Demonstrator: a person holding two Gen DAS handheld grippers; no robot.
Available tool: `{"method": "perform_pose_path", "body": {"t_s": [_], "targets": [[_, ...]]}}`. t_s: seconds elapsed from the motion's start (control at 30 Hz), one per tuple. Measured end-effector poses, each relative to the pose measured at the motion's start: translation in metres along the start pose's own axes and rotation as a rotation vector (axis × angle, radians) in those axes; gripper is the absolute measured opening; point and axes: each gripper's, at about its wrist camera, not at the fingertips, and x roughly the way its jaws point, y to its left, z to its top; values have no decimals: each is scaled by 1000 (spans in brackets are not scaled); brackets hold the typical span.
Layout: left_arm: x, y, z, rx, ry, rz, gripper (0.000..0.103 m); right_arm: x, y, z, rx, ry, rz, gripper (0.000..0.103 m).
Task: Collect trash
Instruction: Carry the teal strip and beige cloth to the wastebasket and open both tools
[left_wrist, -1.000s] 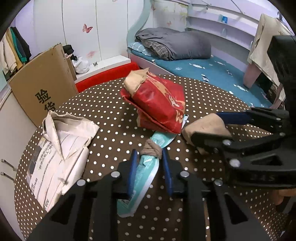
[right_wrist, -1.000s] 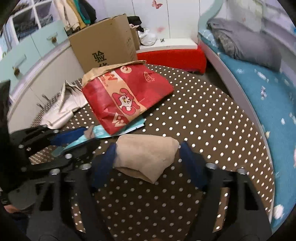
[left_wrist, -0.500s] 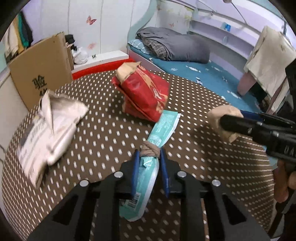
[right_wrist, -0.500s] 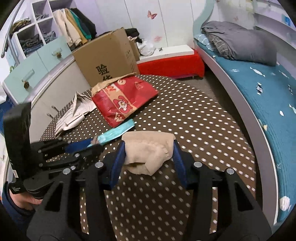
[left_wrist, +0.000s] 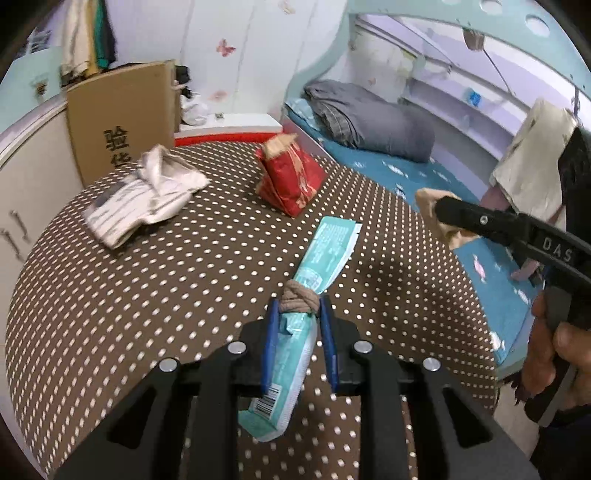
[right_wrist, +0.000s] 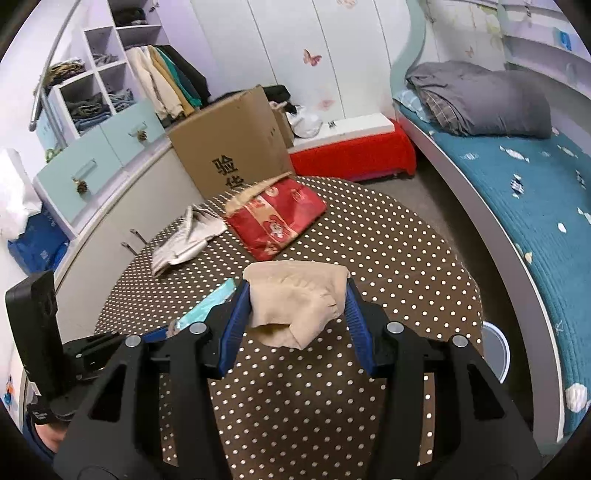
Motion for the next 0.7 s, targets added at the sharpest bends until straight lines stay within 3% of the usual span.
{"method": "perform_pose_path", "body": {"t_s": [0.33, 0.7], "targets": [[-57, -2, 8, -43, -107, 52, 21, -27, 8, 5, 0, -66, 45, 50], [-69, -47, 32, -16, -165, -13, 21, -70, -31, 14, 50, -166, 1, 50]]}}
